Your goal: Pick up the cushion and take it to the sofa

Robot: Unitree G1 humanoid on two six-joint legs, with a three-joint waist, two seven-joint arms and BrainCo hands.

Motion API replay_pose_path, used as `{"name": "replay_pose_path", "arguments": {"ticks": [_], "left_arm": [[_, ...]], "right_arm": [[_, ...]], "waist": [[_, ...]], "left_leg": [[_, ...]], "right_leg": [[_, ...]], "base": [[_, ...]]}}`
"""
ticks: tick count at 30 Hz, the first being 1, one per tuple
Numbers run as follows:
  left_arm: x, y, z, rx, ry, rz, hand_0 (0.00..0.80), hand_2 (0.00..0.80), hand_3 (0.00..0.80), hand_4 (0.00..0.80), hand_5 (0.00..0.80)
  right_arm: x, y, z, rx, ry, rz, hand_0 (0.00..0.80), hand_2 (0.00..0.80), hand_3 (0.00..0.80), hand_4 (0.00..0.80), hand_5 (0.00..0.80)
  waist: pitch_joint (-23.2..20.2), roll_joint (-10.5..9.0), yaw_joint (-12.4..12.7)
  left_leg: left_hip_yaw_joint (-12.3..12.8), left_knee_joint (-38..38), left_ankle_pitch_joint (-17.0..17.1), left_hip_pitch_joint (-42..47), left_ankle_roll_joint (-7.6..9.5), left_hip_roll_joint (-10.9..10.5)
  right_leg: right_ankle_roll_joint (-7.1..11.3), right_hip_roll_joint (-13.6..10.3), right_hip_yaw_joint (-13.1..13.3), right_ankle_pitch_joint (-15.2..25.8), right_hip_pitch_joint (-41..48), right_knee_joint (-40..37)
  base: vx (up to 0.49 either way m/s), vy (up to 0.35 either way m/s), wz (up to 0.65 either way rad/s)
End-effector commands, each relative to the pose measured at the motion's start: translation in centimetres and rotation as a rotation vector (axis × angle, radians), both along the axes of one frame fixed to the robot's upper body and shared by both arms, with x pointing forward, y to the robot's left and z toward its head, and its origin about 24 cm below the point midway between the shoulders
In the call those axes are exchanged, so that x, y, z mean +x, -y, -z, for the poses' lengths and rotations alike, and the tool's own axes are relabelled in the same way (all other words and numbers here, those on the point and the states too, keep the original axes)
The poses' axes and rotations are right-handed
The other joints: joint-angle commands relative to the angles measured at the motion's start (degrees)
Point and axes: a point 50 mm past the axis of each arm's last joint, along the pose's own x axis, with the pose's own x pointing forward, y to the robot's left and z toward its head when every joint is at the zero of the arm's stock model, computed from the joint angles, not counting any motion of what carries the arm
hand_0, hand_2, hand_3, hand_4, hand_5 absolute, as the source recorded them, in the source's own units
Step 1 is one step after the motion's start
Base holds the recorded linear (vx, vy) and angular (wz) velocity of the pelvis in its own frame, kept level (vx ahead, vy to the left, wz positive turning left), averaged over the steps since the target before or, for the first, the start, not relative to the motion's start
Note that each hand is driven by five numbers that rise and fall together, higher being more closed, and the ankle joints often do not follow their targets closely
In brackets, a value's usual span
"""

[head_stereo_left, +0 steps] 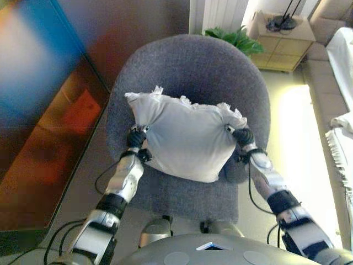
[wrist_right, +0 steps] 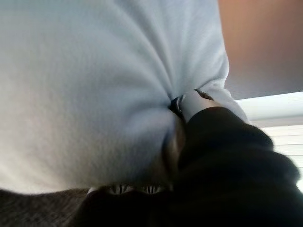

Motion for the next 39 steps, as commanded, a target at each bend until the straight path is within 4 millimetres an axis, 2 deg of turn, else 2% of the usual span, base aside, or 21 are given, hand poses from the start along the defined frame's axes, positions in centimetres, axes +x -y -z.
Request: {"name": "replay_pose_path", "arguments": {"ticks": [1,4,11,17,18,19,20,22,23,24,25,26,27,35,39], "left_arm": [[5.2,4.1,-8.1,0.048,0.325,0.097,0.8,0.8,0.8,0.8,0.8],[6.7,4.3,-10.2,0.093,0.364,0.084,0.8,0.8,0.8,0.8,0.8],[9.4,4.0,-14.0,0.202,0.395,0.037,0.8,0.8,0.8,0.8,0.8],[10.6,2.5,-15.7,0.179,0.376,-0.058,0.8,0.8,0.8,0.8,0.8],[10.6,2.4,-15.9,0.179,0.379,-0.064,0.8,0.8,0.8,0.8,0.8],[10.7,2.4,-16.1,0.18,0.381,-0.068,0.8,0.8,0.8,0.8,0.8],[10.8,2.3,-16.4,0.182,0.385,-0.072,0.8,0.8,0.8,0.8,0.8],[10.8,2.3,-16.6,0.187,0.389,-0.077,0.8,0.8,0.8,0.8,0.8],[10.9,2.1,-16.8,0.184,0.395,-0.087,0.722,0.722,0.722,0.722,0.722],[10.9,1.9,-17.0,0.178,0.4,-0.093,0.527,0.527,0.527,0.527,0.527],[10.9,1.9,-17.2,0.17,0.406,-0.097,0.436,0.436,0.436,0.436,0.436],[10.9,1.9,-17.5,0.169,0.417,-0.1,0.088,0.088,0.088,0.088,0.088],[11.0,1.9,-17.8,0.161,0.434,-0.098,0.0,0.0,0.0,0.0,0.0],[10.1,2.8,-20.0,0.116,0.605,-0.077,0.0,0.0,0.0,0.0,0.0],[9.1,3.2,-20.2,0.076,0.683,-0.057,0.0,0.0,0.0,0.0,0.0]], "right_arm": [[4.7,-5.0,-8.9,0.056,0.288,-0.113,0.8,0.8,0.8,0.8,0.8],[6.0,-5.2,-10.8,0.042,0.323,-0.095,0.8,0.8,0.8,0.8,0.8],[8.7,-3.9,-14.1,-0.01,0.322,-0.048,0.8,0.8,0.8,0.8,0.8],[9.8,-3.2,-15.9,-0.07,0.317,-0.016,0.8,0.8,0.8,0.8,0.8],[9.9,-3.2,-16.2,-0.07,0.323,-0.017,0.709,0.709,0.709,0.709,0.709],[9.9,-3.2,-16.4,-0.068,0.328,-0.015,0.489,0.489,0.489,0.489,0.489],[9.9,-3.2,-16.8,-0.078,0.336,-0.005,0.182,0.182,0.182,0.182,0.182],[10.0,-3.2,-17.2,-0.083,0.351,-0.003,0.0,0.0,0.0,0.0,0.0],[10.0,-3.2,-17.5,-0.086,0.362,0.0,0.0,0.0,0.0,0.0,0.0],[10.0,-3.2,-17.7,-0.092,0.369,0.004,0.0,0.0,0.0,0.0,0.0],[10.0,-3.3,-17.9,-0.093,0.378,0.003,0.0,0.0,0.0,0.0,0.0],[9.9,-3.4,-18.2,-0.092,0.398,0.001,0.0,0.0,0.0,0.0,0.0],[9.9,-3.5,-18.5,-0.094,0.416,0.001,0.0,0.0,0.0,0.0,0.0],[8.7,-4.4,-19.8,-0.097,0.553,-0.014,0.0,0.0,0.0,0.0,0.0],[7.6,-4.5,-20.3,-0.089,0.626,-0.016,0.0,0.0,0.0,0.0,0.0]], "waist": [[3.3,-1.8,-2.4],[5.9,-1.63,-3.1],[9.9,-1.56,-4.3],[11.8,-1.54,-4.8],[12.0,-1.54,-4.8],[12.3,-1.54,-4.9],[12.6,-1.59,-4.9],[13.1,-1.65,-5.0],[13.3,-1.72,-5.0],[13.5,-1.79,-5.0],[13.6,-1.84,-5.0],[13.8,-1.93,-5.0],[13.9,-1.96,-5.1],[14.8,-2.07,-5.0],[14.7,-2.01,-4.6]], "left_leg": [[2.1,4.5,-2.6,-4.1,-1.42,-1.0],[2.4,6.7,-2.3,-8.3,-1.2,-1.1],[3.2,7.9,-0.9,-14.6,-1.72,-0.9],[3.8,6.5,0.2,-15.7,-2.03,-0.7],[3.9,6.3,0.3,-15.7,-2.05,-0.7],[3.9,6.2,0.3,-15.7,-2.09,-0.7],[4.0,6.1,0.4,-15.7,-2.15,-0.7],[4.1,5.9,0.5,-15.8,-2.22,-0.6],[4.2,6.0,0.5,-15.9,-2.31,-0.6],[4.3,6.0,0.5,-15.9,-2.37,-0.6],[4.3,5.9,0.4,-15.9,-2.43,-0.5],[4.5,6.0,0.4,-15.9,-2.5,-0.5],[4.5,6.0,0.4,-15.9,-2.55,-0.5],[5.0,5.6,-0.1,-15.5,-2.64,-0.7],[5.1,5.8,-0.6,-15.4,-2.51,-0.9]], "right_leg": [[0.26,-3.9,3.1,1.3,-0.2,3.0],[0.06,-4.0,3.5,0.7,-5.5,7.4],[0.79,-4.4,4.9,2.8,-12.6,8.2],[1.19,-4.4,5.2,3.7,-14.2,7.6],[1.24,-4.4,5.3,3.8,-14.3,7.5],[1.3,-4.5,5.3,3.9,-14.3,7.4],[1.35,-4.5,5.3,4.0,-14.4,7.3],[1.43,-4.6,5.3,4.1,-14.4,7.1],[1.5,-4.6,5.3,4.1,-14.5,7.1],[1.56,-4.7,5.3,4.1,-14.5,7.0],[1.59,-4.7,5.3,4.1,-14.6,7.0],[1.59,-4.8,5.2,4.1,-14.5,7.0],[1.61,-4.9,5.1,4.1,-14.5,6.9],[1.71,-5.3,4.2,3.6,-14.1,6.7],[1.77,-5.6,3.6,3.2,-13.8,6.8]], "base": [[-0.204,0.042,-0.03],[-0.17,0.029,-0.13],[-0.102,0.02,-0.08],[-0.013,0.01,-0.04],[0.002,-0.005,-0.04],[0.0,0.0,0.0],[0.0,0.0,0.0],[0.0,0.0,0.0],[0.0,0.0,0.0],[0.0,0.0,0.0],[0.0,0.0,0.0],[0.0,0.0,0.0],[0.0,0.0,0.0],[0.0,0.0,0.0],[0.0,0.0,0.0]]}}
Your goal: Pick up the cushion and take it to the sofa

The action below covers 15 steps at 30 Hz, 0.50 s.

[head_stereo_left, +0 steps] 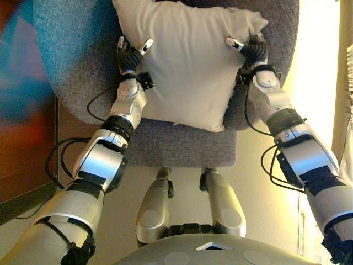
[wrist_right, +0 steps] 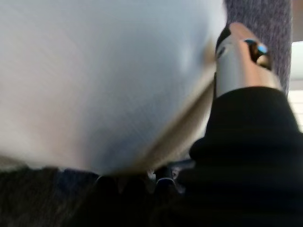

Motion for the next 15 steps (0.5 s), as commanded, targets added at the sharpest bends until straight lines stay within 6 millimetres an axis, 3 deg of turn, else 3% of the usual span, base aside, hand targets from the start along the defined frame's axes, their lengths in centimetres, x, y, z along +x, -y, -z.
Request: {"name": "replay_pose_path", "arguments": {"ticks": [1,9,15], "left_arm": [[-0.8,1.8,-3.0,-0.002,0.212,0.067,0.0,0.0,0.0,0.0,0.0],[-4.2,1.4,-1.4,-0.029,0.33,0.115,0.0,0.0,0.0,0.0,0.0],[-7.9,0.2,1.1,-0.059,0.352,0.137,0.0,0.0,0.0,0.0,0.0]], "right_arm": [[-1.3,-1.9,-3.8,-0.023,0.243,-0.081,0.0,0.0,0.0,0.0,0.0],[-5.1,-1.9,-2.9,-0.027,0.377,-0.116,0.0,0.0,0.0,0.0,0.0],[-8.8,-1.1,0.5,-0.04,0.385,-0.157,0.0,0.0,0.0,0.0,0.0]], "waist": [[-2.5,-0.92,-0.3],[-3.8,-0.7,0.5],[-7.1,-0.97,0.9]], "left_leg": [[2.2,4.8,-2.7,-3.5,-2.64,-0.6],[1.8,4.8,-3.8,-2.0,-1.84,-1.3],[1.4,3.2,-4.3,2.0,-1.22,-1.5]], "right_leg": [[0.4,-5.0,1.1,1.1,0.7,2.4],[0.37,-5.2,0.3,0.1,2.9,2.0],[0.49,-4.9,-0.2,-0.5,7.4,0.5]], "base": [[0.0,0.0,0.0],[0.046,0.009,0.02],[0.091,0.012,0.07]]}}
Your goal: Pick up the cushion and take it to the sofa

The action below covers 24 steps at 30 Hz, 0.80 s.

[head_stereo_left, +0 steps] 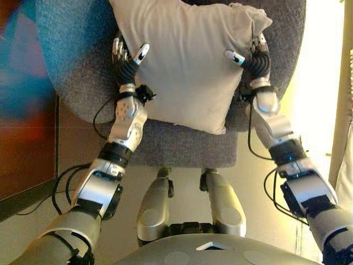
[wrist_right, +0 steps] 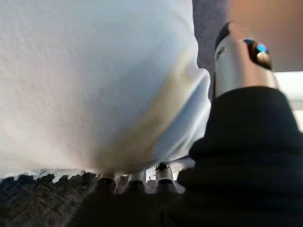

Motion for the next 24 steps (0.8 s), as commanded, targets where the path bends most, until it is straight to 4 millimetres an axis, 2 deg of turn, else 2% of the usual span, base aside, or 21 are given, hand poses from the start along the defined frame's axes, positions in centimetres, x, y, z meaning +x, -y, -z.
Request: {"name": "replay_pose_path", "arguments": {"ticks": [1,7,10,13,20,24], "left_arm": [[-2.3,1.2,-2.7,0.056,0.236,0.071,0.0,0.0,0.0,0.0,0.0],[-6.3,-1.8,-0.9,0.103,0.247,0.022,0.0,0.0,0.0,0.0,0.0],[-8.0,-3.0,0.0,0.108,0.232,-0.007,0.0,0.0,0.0,0.0,0.0],[-9.2,-3.6,1.0,0.127,0.199,-0.014,0.0,0.0,0.0,0.0,0.0],[-10.0,-4.8,2.2,0.123,0.118,-0.042,0.0,0.0,0.0,0.0,0.0],[-9.9,-5.1,2.6,0.114,0.09,-0.05,0.0,0.0,0.0,0.0,0.0]], "right_arm": [[-2.7,-0.8,-2.1,-0.007,0.209,-0.113,0.0,0.0,0.0,0.0,0.0],[-6.4,2.2,1.9,0.002,0.12,-0.102,0.0,0.0,0.0,0.0,0.0],[-8.2,2.4,2.6,0.011,0.123,-0.149,0.0,0.0,0.0,0.0,0.0],[-9.2,2.5,3.2,0.003,0.109,-0.154,0.0,0.0,0.0,0.0,0.0],[-9.9,3.5,3.3,0.029,0.092,-0.124,0.0,0.0,0.0,0.0,0.0],[-9.7,3.9,3.2,0.013,0.103,-0.027,0.0,0.0,0.0,0.0,0.0]], "waist": [[-8.8,-1.47,0.9],[-14.1,-1.67,2.0],[-17.0,-1.71,2.4],[-19.3,-1.83,2.6],[-22.1,-2.08,2.8],[-22.8,-1.89,2.9]], "left_leg": [[1.4,5.1,-4.3,-2.6,-0.99,-1.6],[0.9,2.7,-4.6,3.9,-0.75,-1.3],[0.6,1.7,-4.6,6.7,-0.72,-0.9],[0.4,0.8,-4.6,9.3,-0.82,-0.7],[0.3,-1.0,-5.2,14.2,-0.71,-0.5],[0.3,-1.4,-5.5,15.3,-0.69,-0.3]], "right_leg": [[0.6,-5.0,0.8,-0.6,2.0,3.0],[0.61,-4.4,0.1,-1.2,9.0,0.8],[0.38,-4.0,-0.2,-1.4,11.7,0.2],[0.23,-3.7,-0.5,-1.5,14.2,-0.4],[0.14,-2.9,-0.2,-2.0,18.6,-1.5],[0.16,-2.8,-0.1,-2.2,19.4,-1.5]], "base": [[0.116,0.016,0.09],[0.146,0.003,0.05],[0.161,-0.01,0.05],[0.111,-0.008,0.12],[0.07,-0.004,0.03],[0.039,0.0,-0.01]]}}
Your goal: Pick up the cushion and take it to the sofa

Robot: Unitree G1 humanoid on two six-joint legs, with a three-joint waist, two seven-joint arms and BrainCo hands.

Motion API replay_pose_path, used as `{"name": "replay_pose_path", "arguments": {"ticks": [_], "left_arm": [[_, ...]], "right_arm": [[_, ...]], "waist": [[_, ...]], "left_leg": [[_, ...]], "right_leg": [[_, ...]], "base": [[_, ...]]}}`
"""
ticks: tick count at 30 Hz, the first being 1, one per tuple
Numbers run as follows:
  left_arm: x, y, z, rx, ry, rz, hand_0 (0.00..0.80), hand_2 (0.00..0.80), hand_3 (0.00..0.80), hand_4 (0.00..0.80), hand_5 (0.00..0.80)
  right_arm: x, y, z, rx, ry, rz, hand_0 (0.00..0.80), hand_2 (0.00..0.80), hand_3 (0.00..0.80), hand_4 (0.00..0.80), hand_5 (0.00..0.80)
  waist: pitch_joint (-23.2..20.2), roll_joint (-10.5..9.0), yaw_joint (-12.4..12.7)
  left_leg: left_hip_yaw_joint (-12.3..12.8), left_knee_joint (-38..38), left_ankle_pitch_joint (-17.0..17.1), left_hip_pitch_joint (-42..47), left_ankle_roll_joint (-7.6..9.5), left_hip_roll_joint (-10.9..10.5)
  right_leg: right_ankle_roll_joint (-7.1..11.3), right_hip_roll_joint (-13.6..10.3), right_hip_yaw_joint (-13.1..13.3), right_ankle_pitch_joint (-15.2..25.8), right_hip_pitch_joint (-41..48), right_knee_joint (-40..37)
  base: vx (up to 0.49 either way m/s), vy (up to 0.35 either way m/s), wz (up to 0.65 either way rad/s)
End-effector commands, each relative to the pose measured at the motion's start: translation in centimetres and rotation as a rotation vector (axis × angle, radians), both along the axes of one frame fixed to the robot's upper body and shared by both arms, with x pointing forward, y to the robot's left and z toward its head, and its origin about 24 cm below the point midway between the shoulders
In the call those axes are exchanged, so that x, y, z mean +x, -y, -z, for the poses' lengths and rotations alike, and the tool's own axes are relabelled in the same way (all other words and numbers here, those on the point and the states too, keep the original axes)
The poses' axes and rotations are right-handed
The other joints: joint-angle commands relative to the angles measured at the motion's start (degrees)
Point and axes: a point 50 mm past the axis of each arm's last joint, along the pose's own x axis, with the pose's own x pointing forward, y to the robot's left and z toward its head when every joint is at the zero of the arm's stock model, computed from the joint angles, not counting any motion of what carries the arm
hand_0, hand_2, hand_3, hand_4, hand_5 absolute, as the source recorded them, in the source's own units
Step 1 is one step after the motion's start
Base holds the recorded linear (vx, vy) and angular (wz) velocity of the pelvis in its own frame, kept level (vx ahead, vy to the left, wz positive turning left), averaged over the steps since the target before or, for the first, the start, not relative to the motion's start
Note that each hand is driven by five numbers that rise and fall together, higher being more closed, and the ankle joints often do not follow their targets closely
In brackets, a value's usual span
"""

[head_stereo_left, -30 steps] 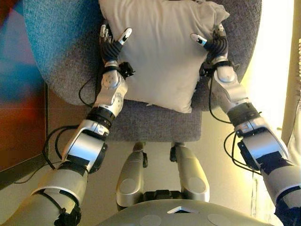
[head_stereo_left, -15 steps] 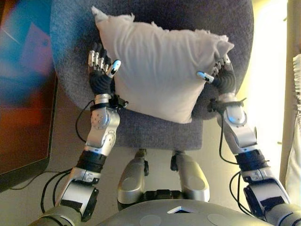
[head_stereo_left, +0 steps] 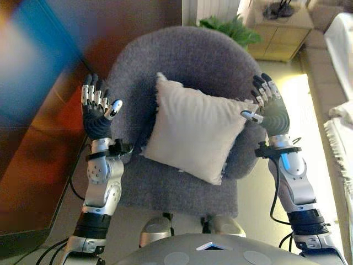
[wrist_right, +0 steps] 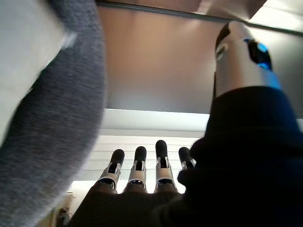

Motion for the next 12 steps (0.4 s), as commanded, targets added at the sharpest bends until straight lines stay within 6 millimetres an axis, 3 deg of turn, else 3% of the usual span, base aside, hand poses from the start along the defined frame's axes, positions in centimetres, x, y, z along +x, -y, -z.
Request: {"name": "replay_pose_path", "arguments": {"ticks": [1,6,12], "left_arm": [[-0.2,-1.0,-0.7,0.053,0.03,-0.016,0.0,0.0,0.0,0.0,0.0],[-0.4,-1.7,-1.5,0.04,0.082,-0.058,0.0,0.0,0.0,0.0,0.0],[-1.4,-3.1,-2.1,0.049,0.111,-0.089,0.0,0.0,0.0,0.0,0.0]], "right_arm": [[-0.5,0.2,-1.8,0.014,0.134,0.103,0.0,0.0,0.0,0.0,0.0],[-1.0,1.0,-4.0,0.026,0.282,0.21,0.0,0.0,0.0,0.0,0.0],[-2.3,1.5,-5.0,-0.022,0.35,0.143,0.0,0.0,0.0,0.0,0.0]], "waist": [[-5.0,-2.59,1.3],[-5.4,-2.41,1.3],[-5.7,-2.66,1.2]], "left_leg": [[2.0,0.4,-2.3,1.8,-0.59,-1.4],[2.5,0.3,-2.6,2.0,-0.49,-1.1],[3.1,0.3,-2.7,2.2,-0.53,-0.9]], "right_leg": [[0.6,-3.9,1.7,1.7,4.6,0.1],[0.67,-4.0,1.6,1.6,4.6,0.1],[0.74,-4.1,1.2,1.5,4.8,0.1]], "base": [[0.0,0.0,0.0],[0.0,0.0,0.0],[0.0,0.0,0.0]]}}
